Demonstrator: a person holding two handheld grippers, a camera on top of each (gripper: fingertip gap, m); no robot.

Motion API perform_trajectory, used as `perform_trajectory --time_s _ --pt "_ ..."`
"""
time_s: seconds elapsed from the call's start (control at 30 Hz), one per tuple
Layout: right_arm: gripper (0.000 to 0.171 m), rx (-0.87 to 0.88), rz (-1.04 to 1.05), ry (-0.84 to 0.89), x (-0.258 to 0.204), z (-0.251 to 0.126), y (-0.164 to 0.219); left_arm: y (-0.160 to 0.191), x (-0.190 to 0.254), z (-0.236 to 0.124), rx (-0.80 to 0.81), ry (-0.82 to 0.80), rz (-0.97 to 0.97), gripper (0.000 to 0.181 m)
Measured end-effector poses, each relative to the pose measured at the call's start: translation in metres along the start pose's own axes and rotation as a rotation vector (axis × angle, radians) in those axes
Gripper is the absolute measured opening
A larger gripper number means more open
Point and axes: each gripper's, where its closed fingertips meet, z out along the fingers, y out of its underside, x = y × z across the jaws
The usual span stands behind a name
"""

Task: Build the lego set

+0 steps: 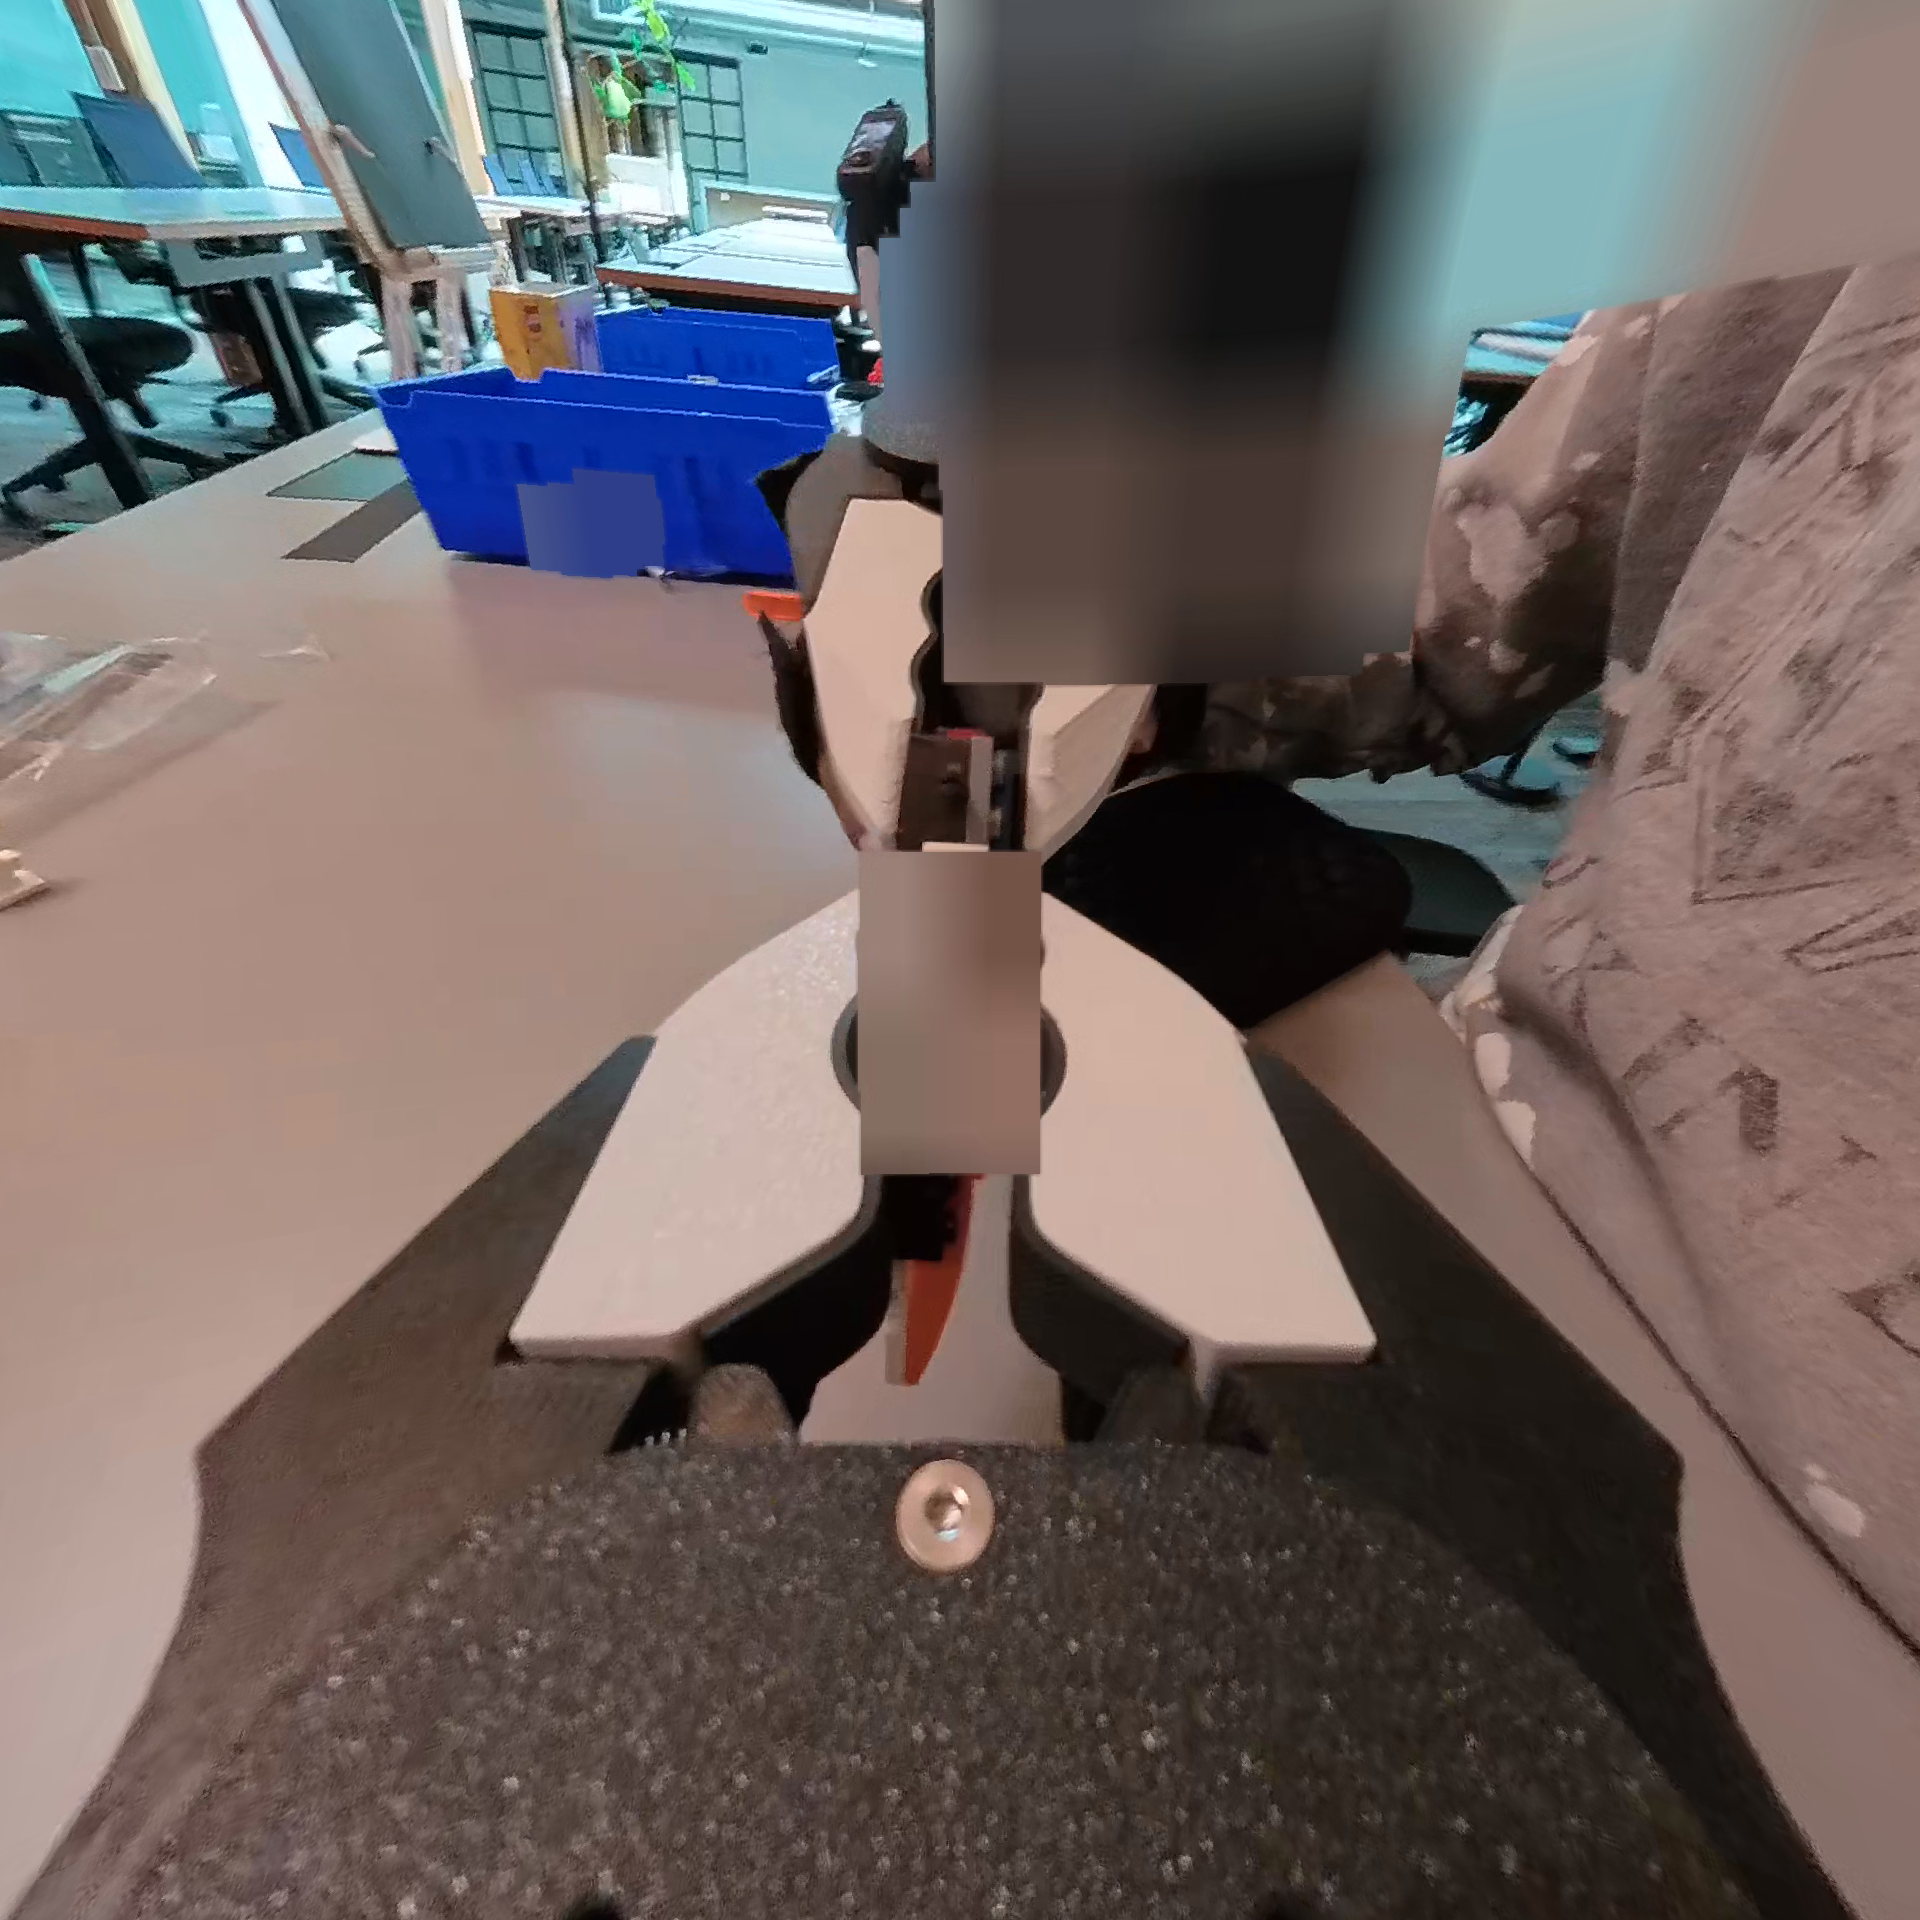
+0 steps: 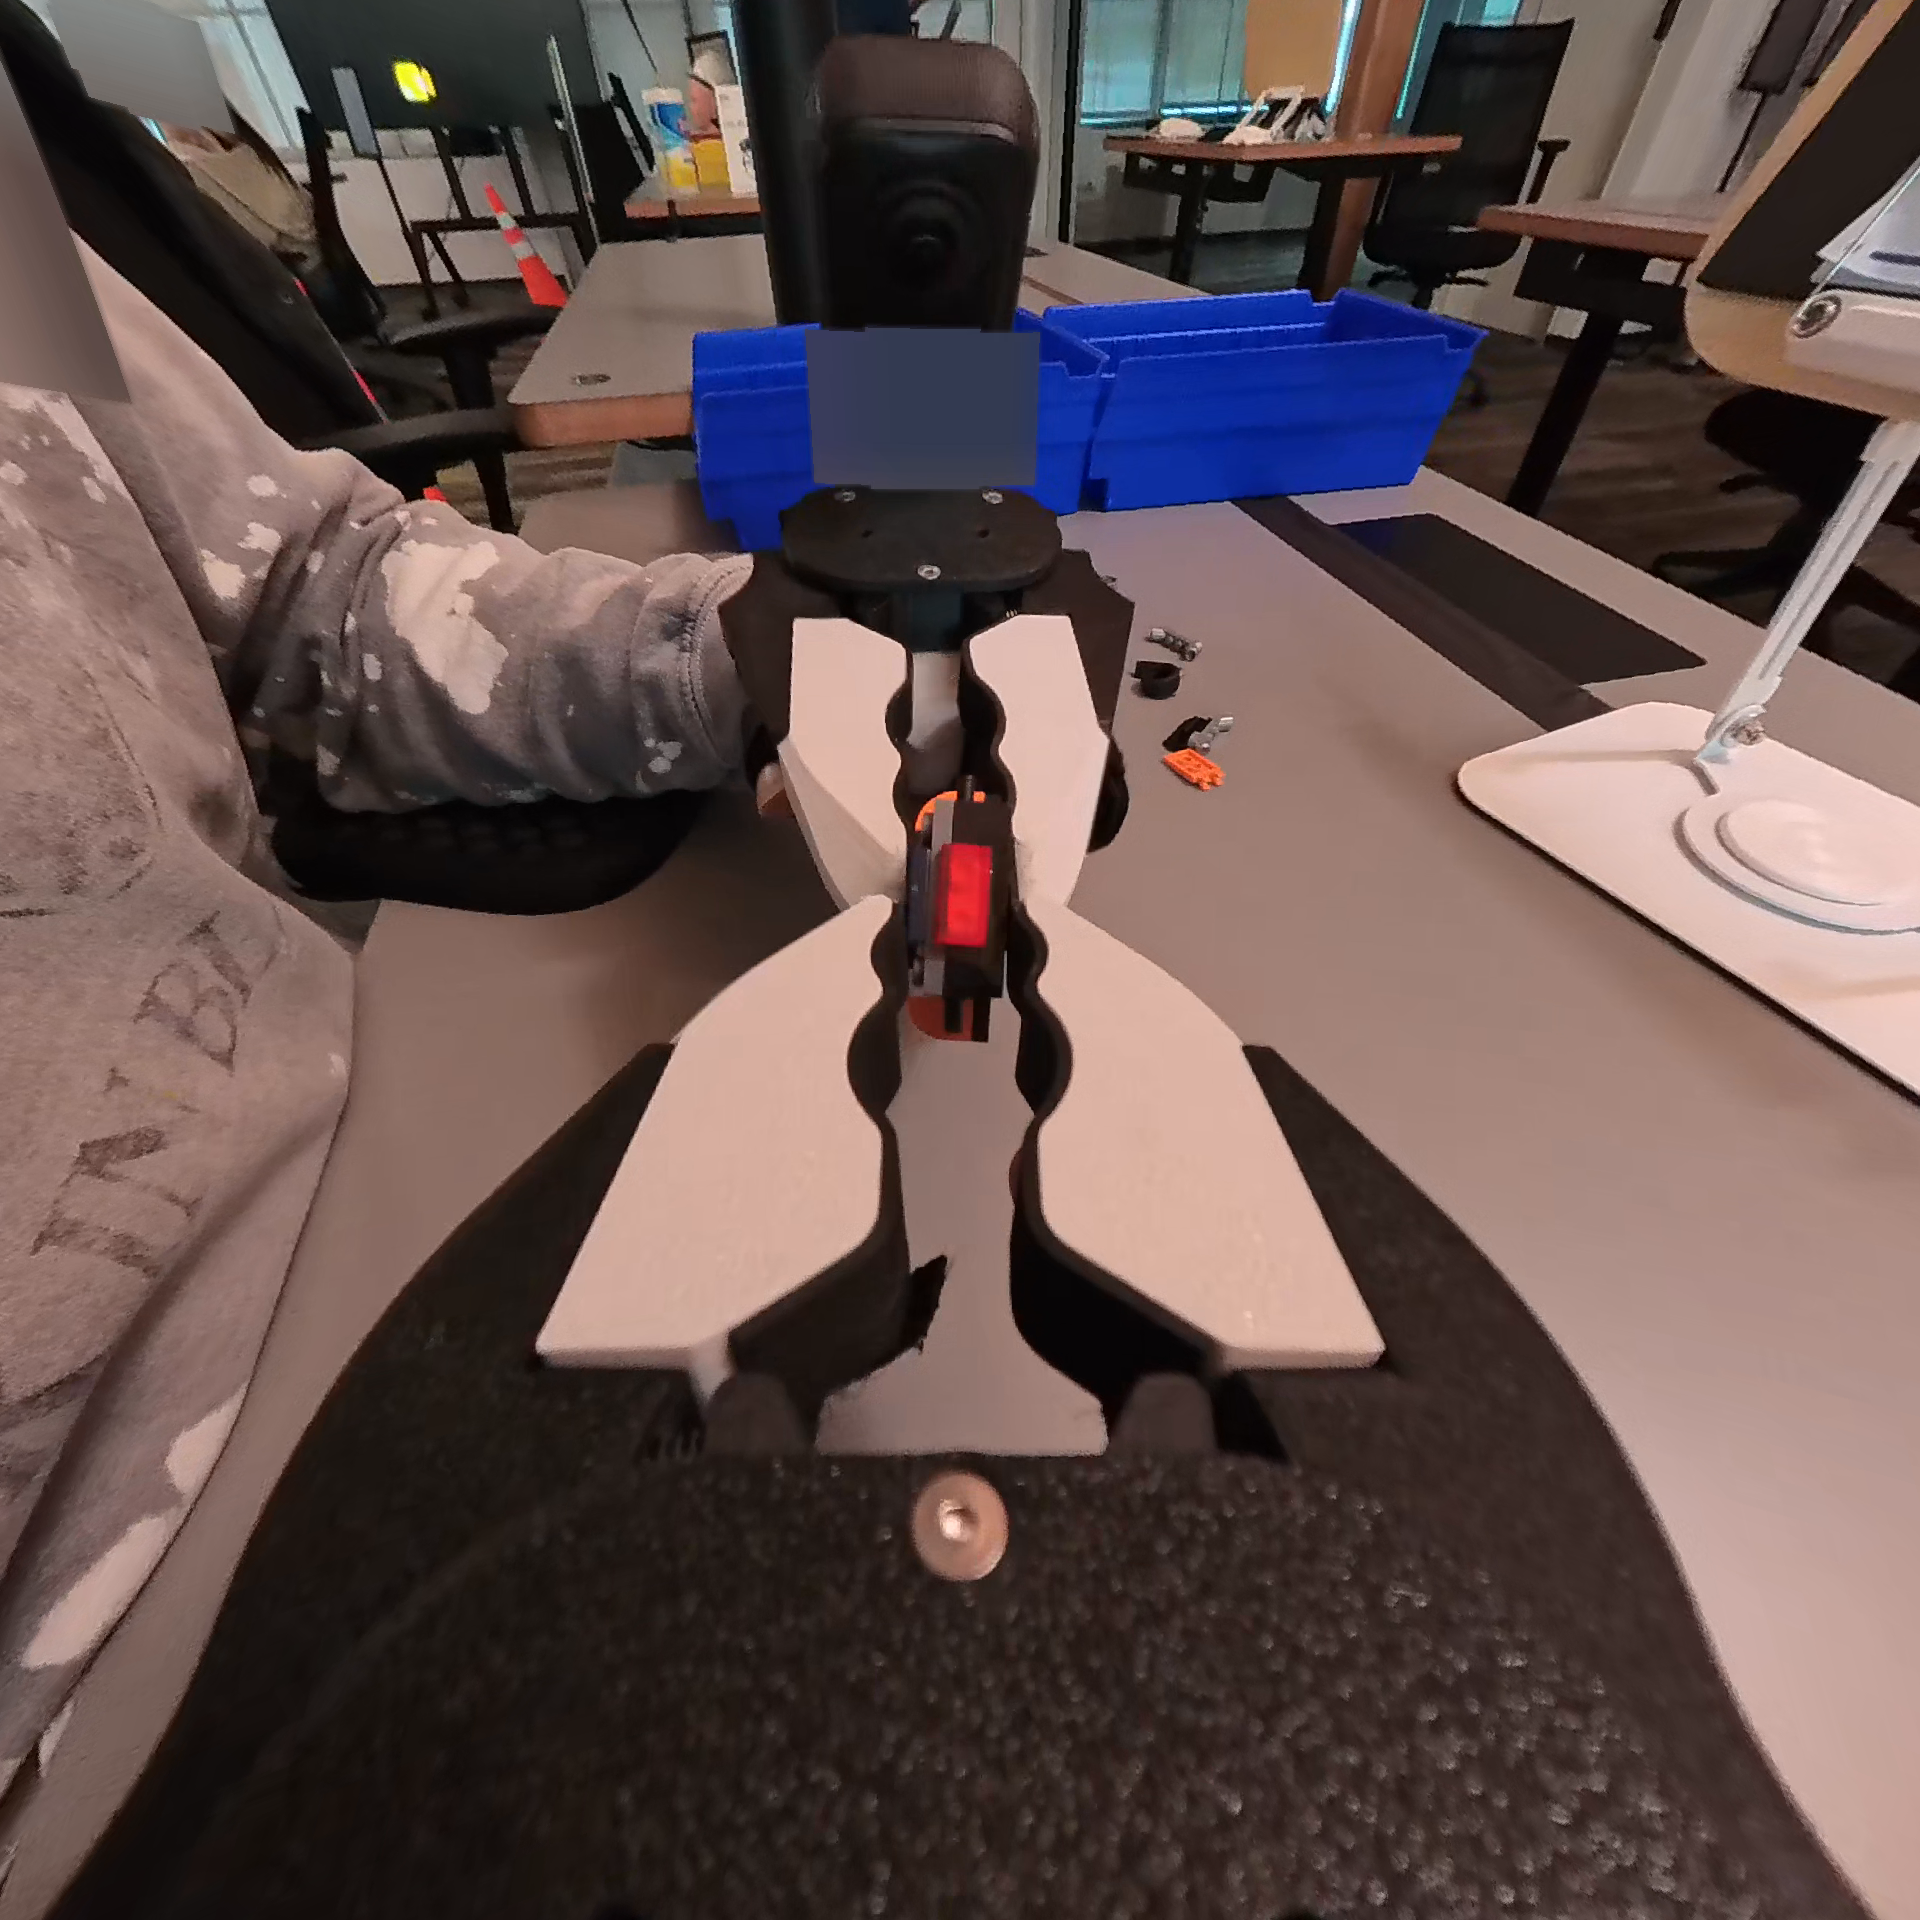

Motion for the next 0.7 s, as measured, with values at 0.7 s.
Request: perform_trajectory --time_s 0.7 --pt "0.018 -0.032 0.043 -0.027 -0.004 0.0 0.012 0.009 0.003 0.004 -0.101 0.025 -0.017 0.018"
